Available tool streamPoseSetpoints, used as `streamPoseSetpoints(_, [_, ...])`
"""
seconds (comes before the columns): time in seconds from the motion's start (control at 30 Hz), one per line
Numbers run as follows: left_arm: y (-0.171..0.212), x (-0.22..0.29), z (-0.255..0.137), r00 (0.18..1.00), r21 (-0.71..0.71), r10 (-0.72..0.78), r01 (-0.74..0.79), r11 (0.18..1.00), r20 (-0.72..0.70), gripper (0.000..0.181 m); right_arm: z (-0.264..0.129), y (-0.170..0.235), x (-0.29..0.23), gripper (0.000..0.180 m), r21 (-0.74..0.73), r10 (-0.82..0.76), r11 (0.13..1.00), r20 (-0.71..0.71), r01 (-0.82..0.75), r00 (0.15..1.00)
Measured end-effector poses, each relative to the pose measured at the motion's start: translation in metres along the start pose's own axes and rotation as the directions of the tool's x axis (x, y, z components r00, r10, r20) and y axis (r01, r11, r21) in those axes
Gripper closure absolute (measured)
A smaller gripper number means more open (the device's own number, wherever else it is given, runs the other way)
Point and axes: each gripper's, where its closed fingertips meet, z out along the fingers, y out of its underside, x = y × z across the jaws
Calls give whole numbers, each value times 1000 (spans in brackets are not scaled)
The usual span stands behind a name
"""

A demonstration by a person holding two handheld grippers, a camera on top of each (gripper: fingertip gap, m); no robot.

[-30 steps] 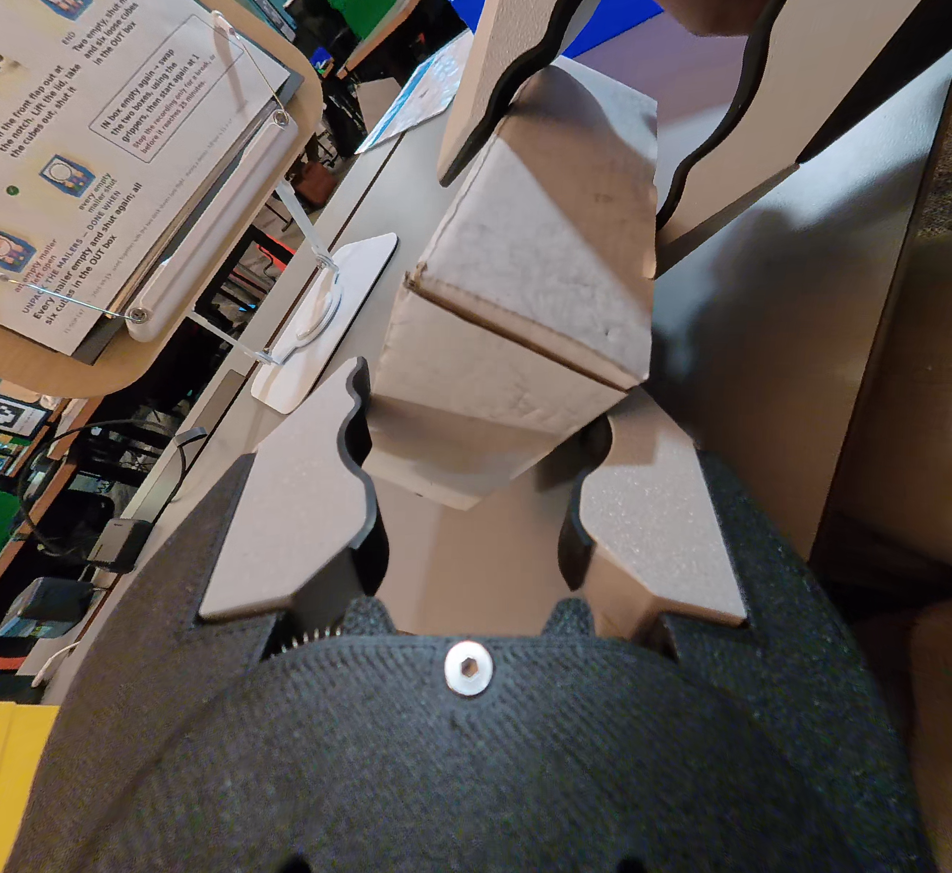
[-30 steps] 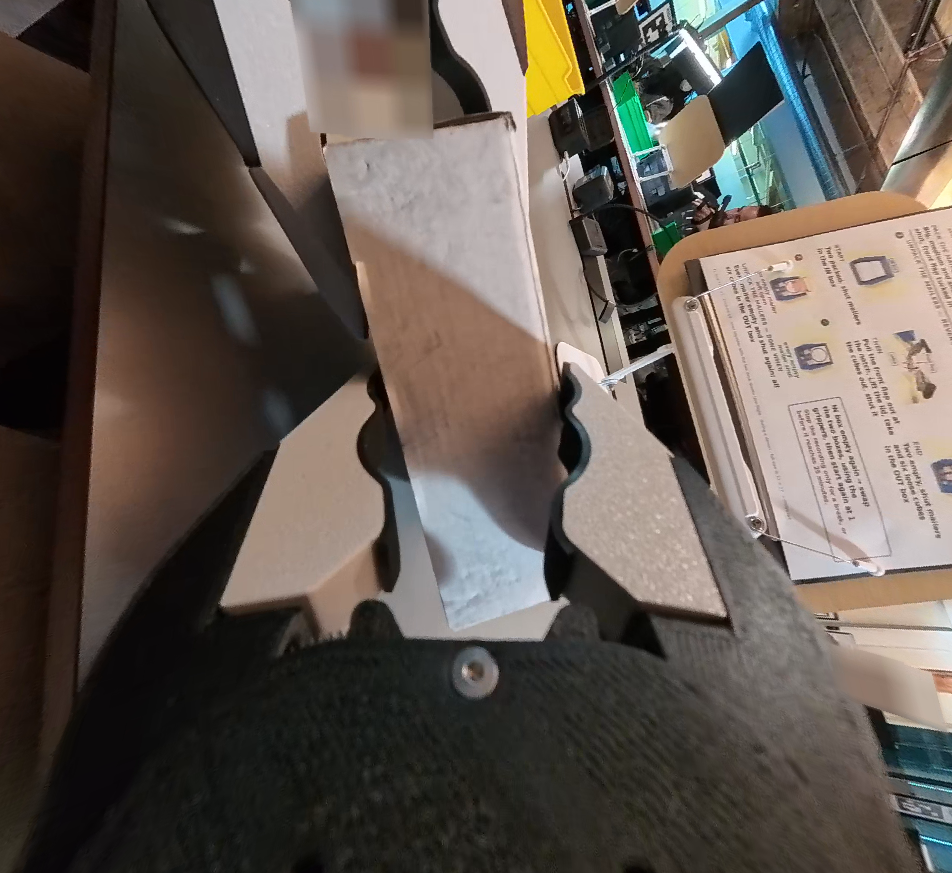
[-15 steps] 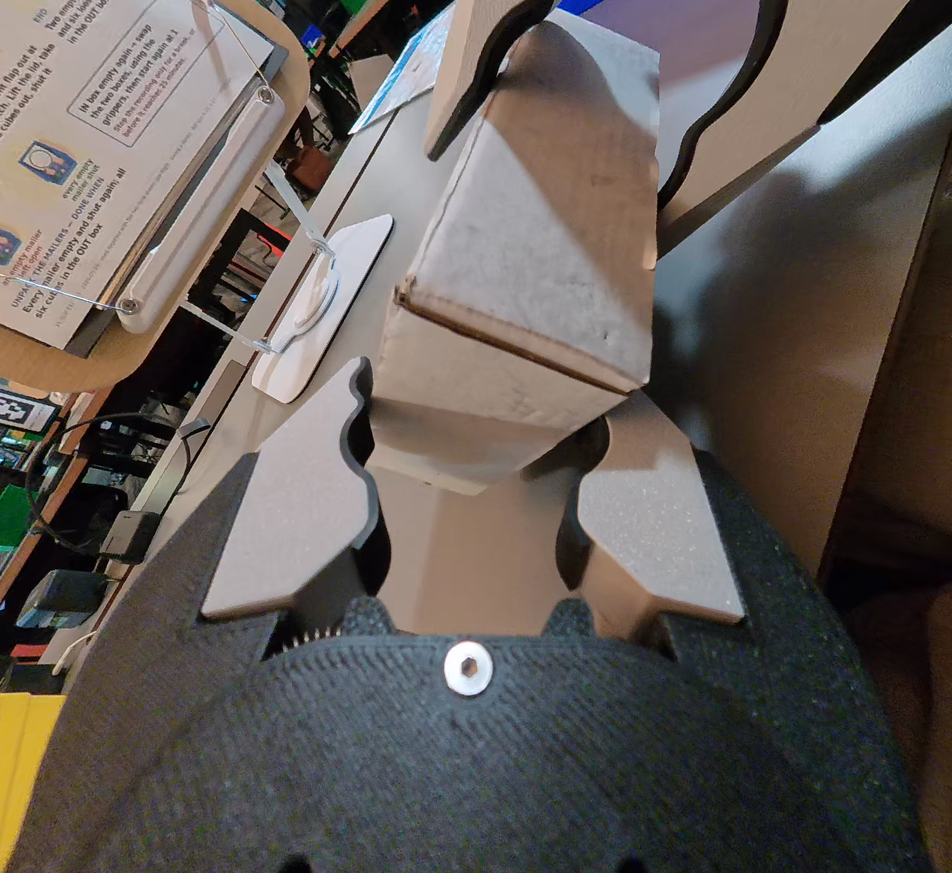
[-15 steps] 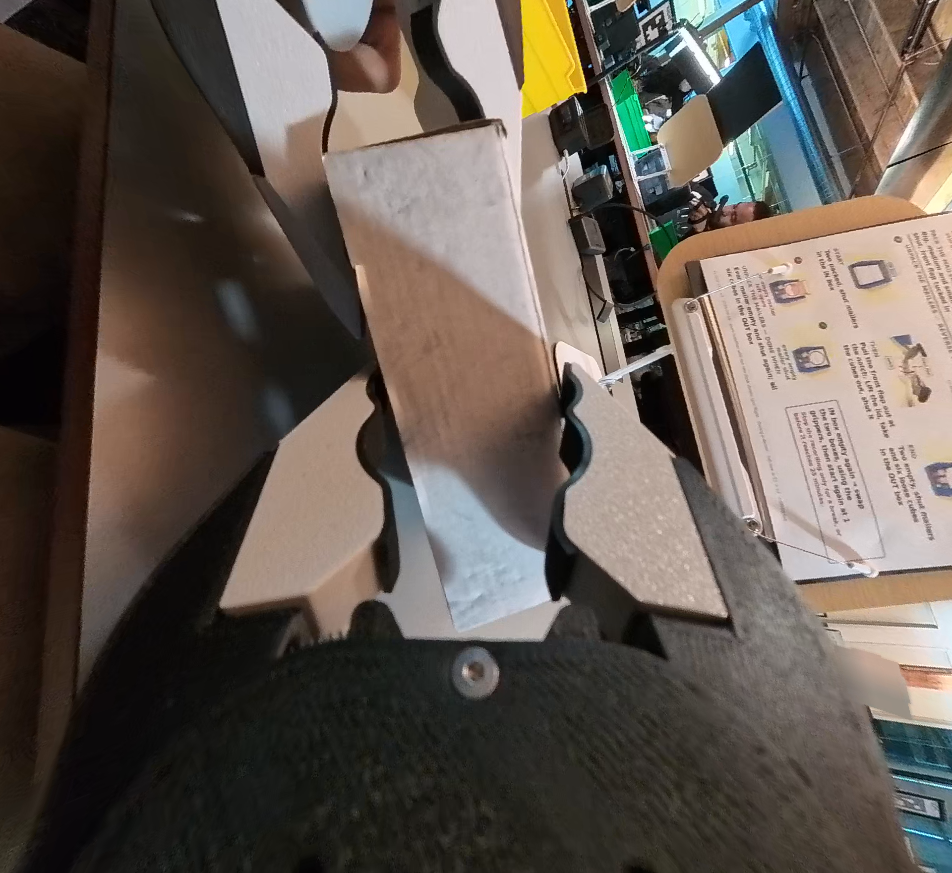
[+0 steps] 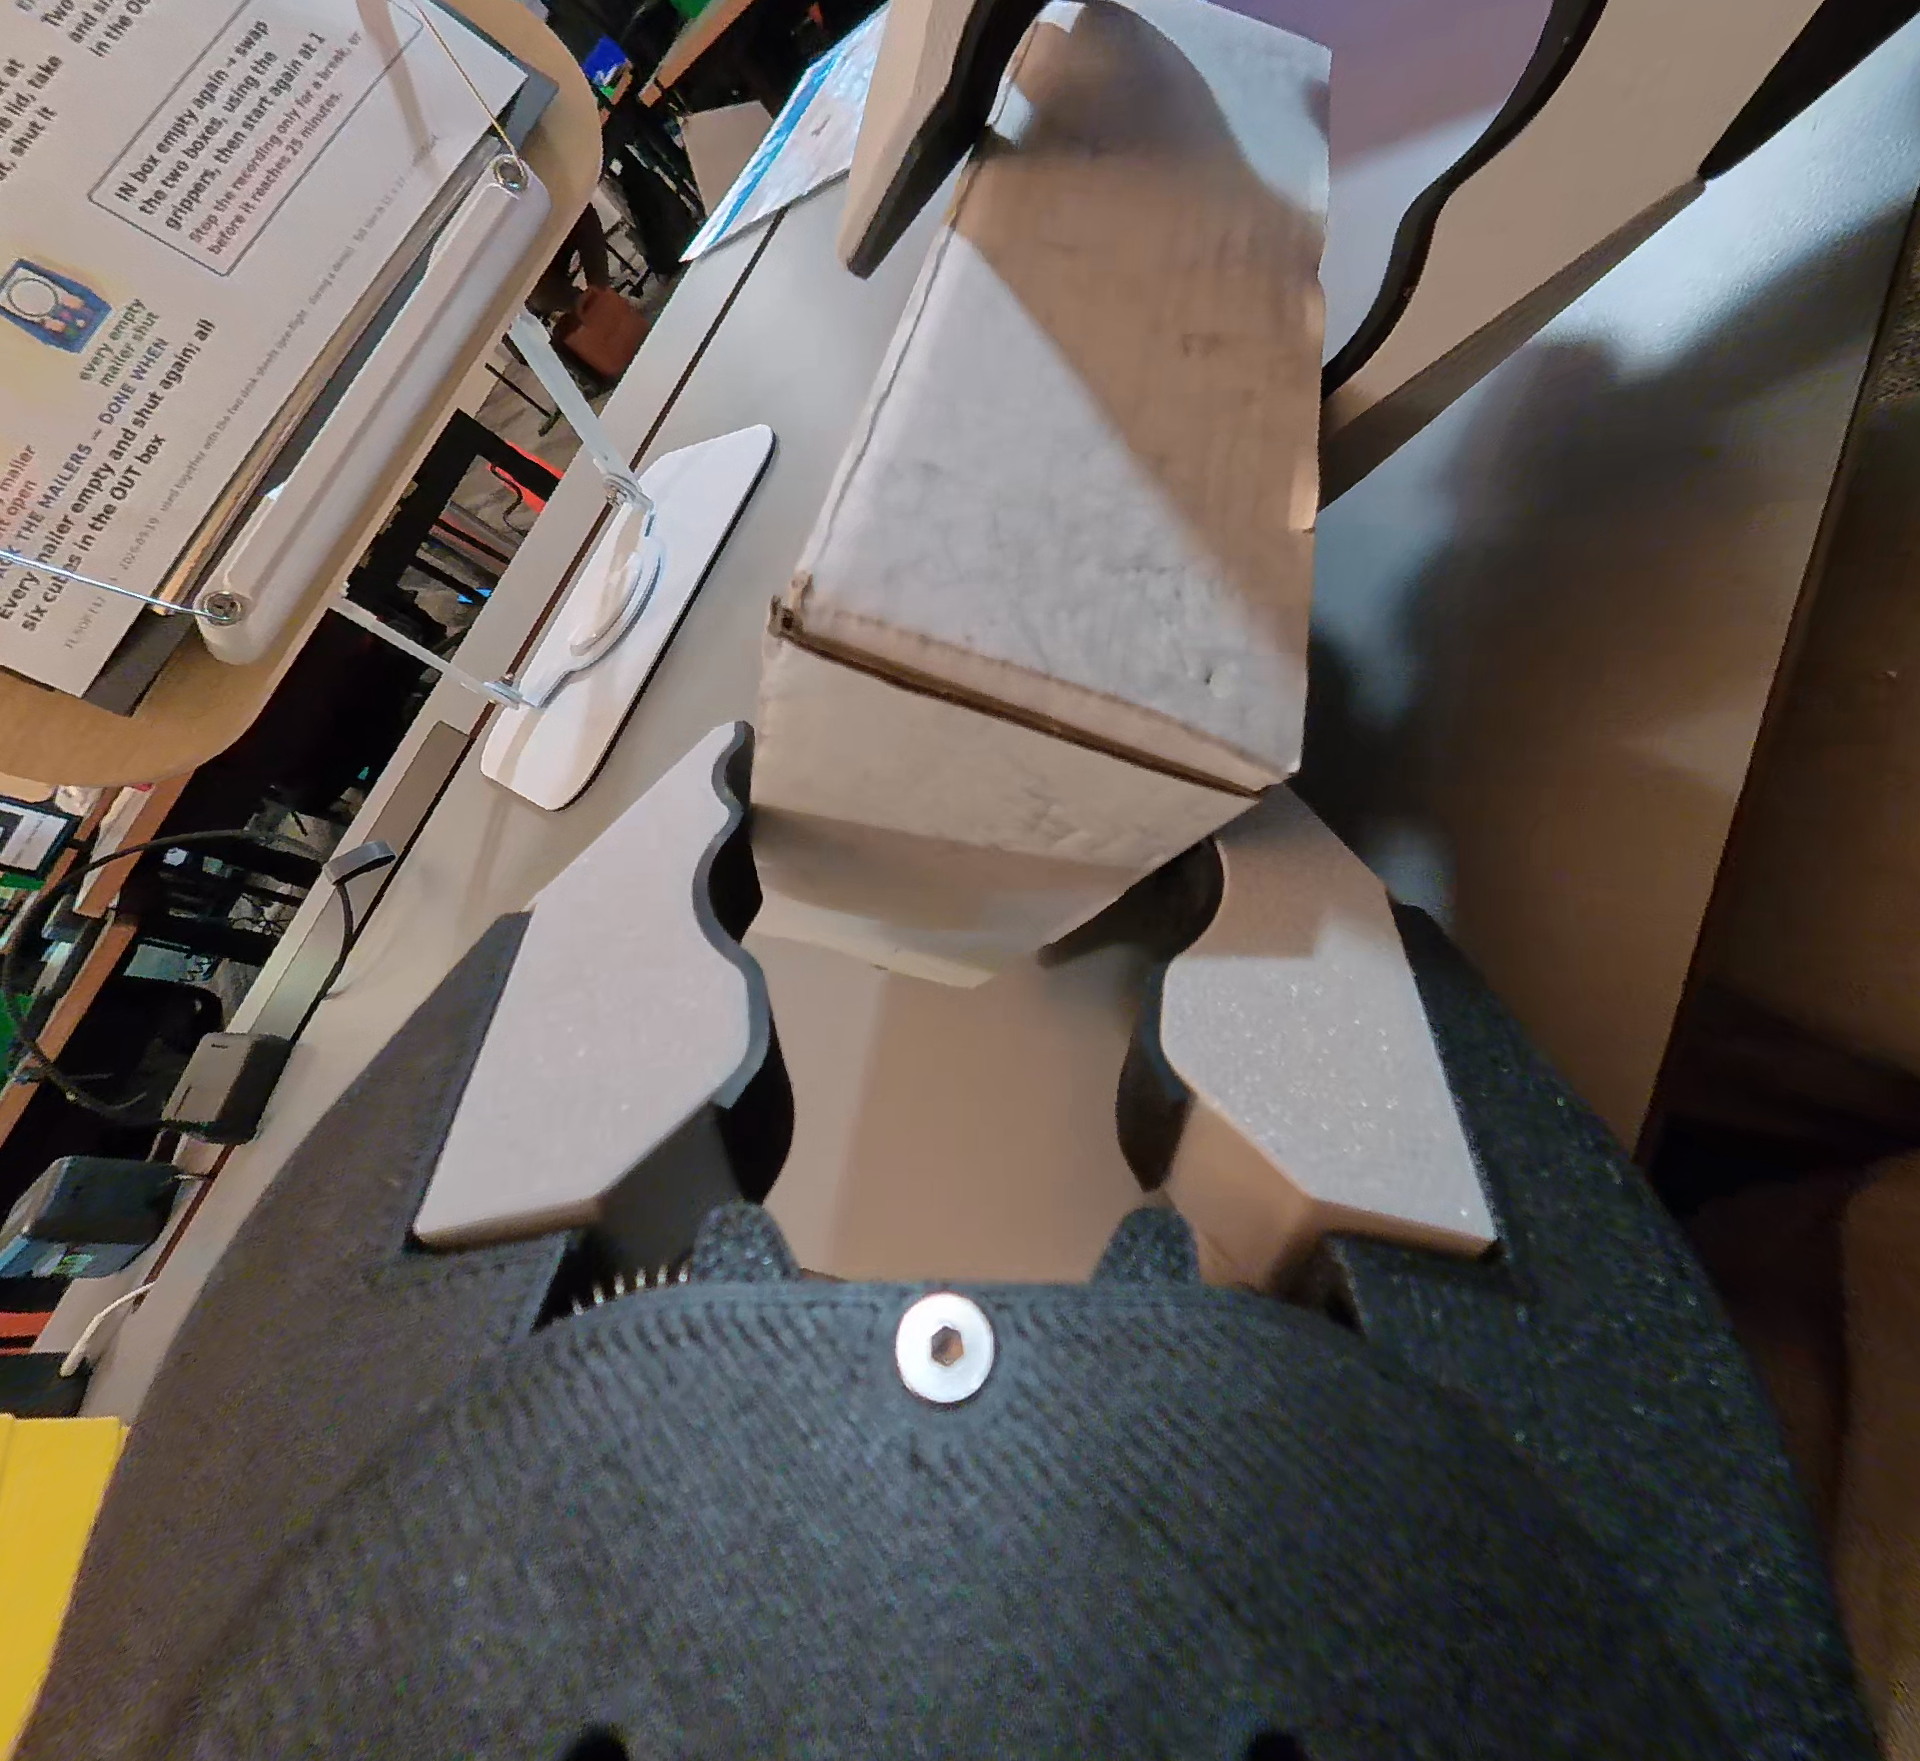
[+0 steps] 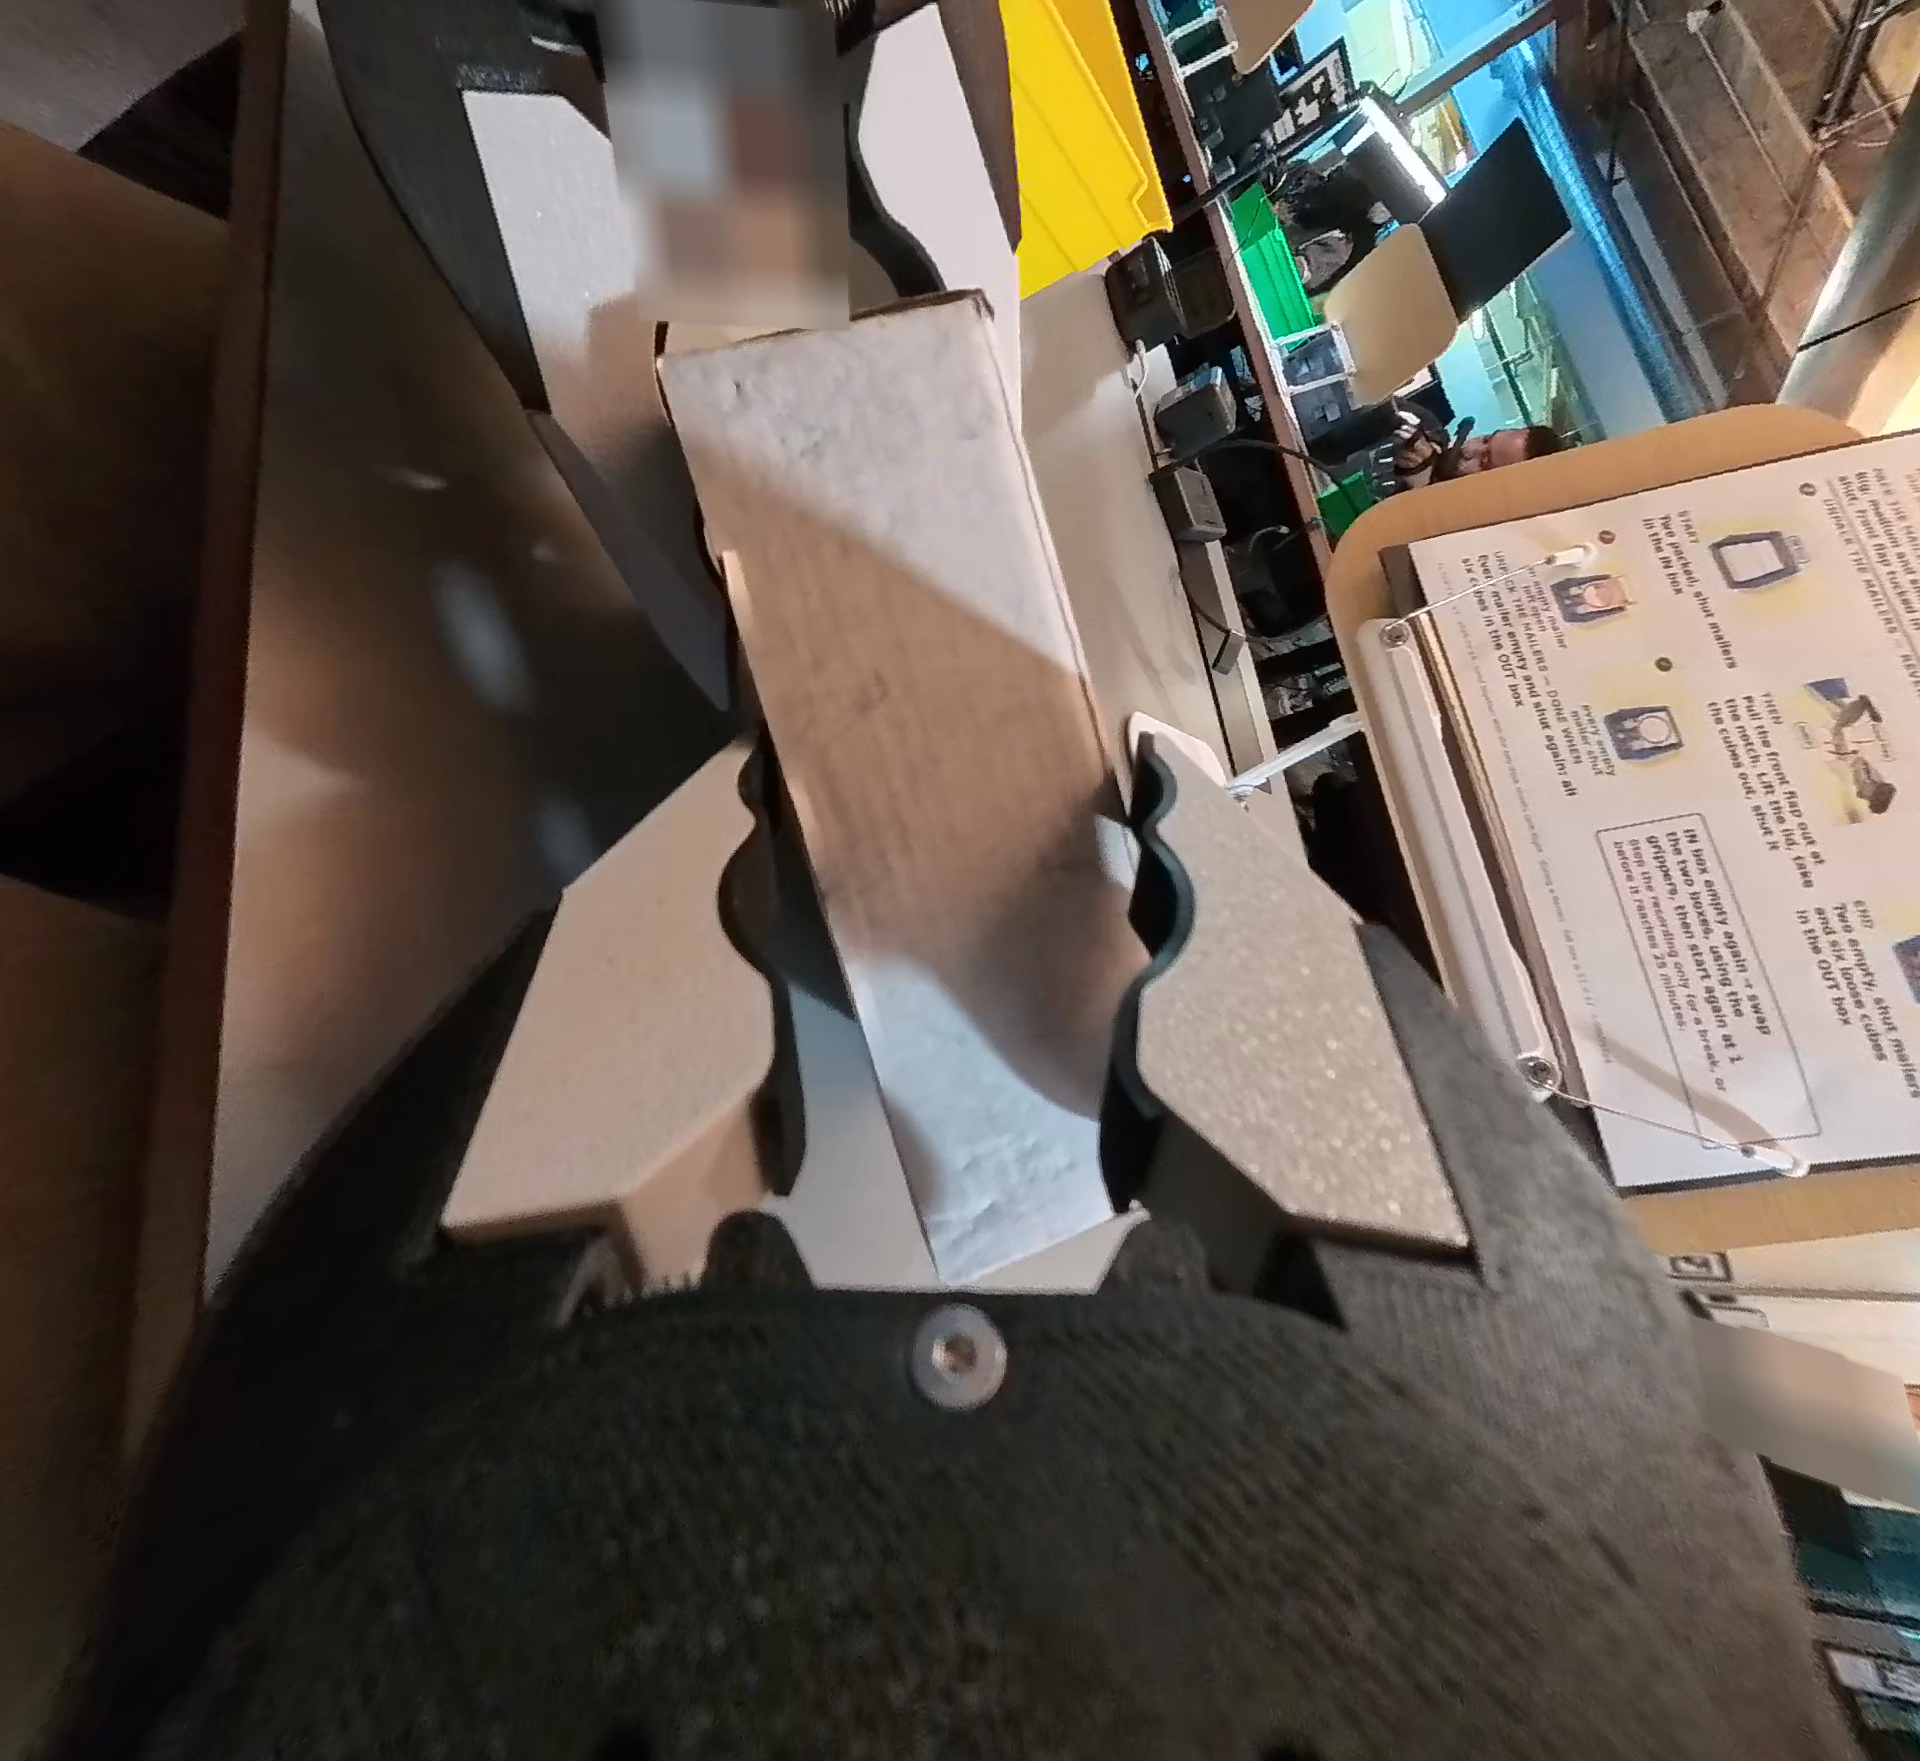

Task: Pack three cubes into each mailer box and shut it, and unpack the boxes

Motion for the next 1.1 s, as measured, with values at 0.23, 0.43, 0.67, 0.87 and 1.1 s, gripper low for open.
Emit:
streamPoseSetpoints(0.23, [2, -1, 1, 1000, -4, -7, 7, 1000, -1, 105, -3, -5, 1, 115, 29, 18, 999, -1, -18, 1000])
streamPoseSetpoints(0.43, [2, -2, 1, 1000, -5, -14, 14, 1000, 0, 106, -6, -8, 2, 118, 50, 27, 998, -1, -26, 1000])
streamPoseSetpoints(0.67, [4, -4, 1, 1000, -6, -29, 29, 1000, 3, 108, -9, -15, 3, 123, 84, 34, 996, -4, -33, 999])
streamPoseSetpoints(0.87, [5, -5, 1, 999, -11, -32, 32, 999, 8, 109, -12, -19, 3, 127, 106, 37, 994, -2, -36, 999])
streamPoseSetpoints(1.1, [7, -6, 1, 999, -15, -36, 36, 999, 8, 109, -14, -23, 5, 128, 126, 46, 991, -7, -45, 999])
